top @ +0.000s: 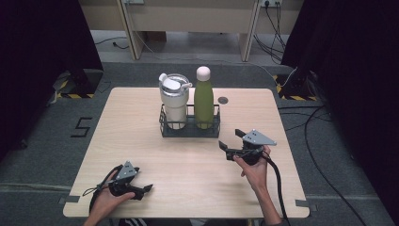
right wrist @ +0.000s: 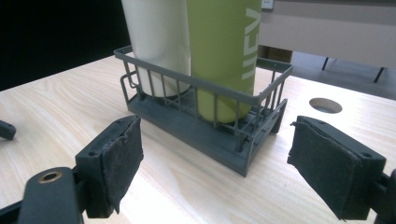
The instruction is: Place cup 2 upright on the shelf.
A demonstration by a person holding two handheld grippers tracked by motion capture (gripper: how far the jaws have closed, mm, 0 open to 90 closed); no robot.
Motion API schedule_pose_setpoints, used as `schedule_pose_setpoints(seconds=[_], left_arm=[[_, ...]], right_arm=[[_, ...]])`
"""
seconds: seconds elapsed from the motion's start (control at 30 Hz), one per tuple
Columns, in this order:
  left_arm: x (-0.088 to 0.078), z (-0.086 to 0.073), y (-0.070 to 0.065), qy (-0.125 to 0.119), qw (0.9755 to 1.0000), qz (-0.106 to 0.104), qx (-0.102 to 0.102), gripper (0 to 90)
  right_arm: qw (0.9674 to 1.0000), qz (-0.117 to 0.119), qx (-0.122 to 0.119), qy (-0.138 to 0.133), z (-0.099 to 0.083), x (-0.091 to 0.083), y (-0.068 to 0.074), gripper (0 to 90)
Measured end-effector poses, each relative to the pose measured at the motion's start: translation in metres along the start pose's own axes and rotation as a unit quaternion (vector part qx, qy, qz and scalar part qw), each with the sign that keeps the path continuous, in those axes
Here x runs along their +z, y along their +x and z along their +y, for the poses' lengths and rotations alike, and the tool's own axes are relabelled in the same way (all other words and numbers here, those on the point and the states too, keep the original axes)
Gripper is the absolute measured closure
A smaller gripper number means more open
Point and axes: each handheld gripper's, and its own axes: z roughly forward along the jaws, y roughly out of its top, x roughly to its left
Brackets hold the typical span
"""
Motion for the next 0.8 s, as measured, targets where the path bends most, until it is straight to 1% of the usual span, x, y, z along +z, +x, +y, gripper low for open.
schedule_pose_setpoints(seconds=[0.2,0.3,0.8], left_arm=[[0.000,0.000,0.000,0.000,1.0000,0.000,0.000,11.1],[0.000,0.000,0.000,0.000,1.0000,0.000,0.000,11.1],[0.000,0.000,0.000,0.000,1.0000,0.000,0.000,11.1]], right_arm=[[0.9999,0.011,-0.001,-0.001,-0.003,-0.003,0.004,17.7],[0.9999,0.016,-0.002,0.005,-0.007,-0.005,0.006,17.6],[0.9996,0.023,-0.004,0.014,-0.016,-0.011,0.012,16.9]])
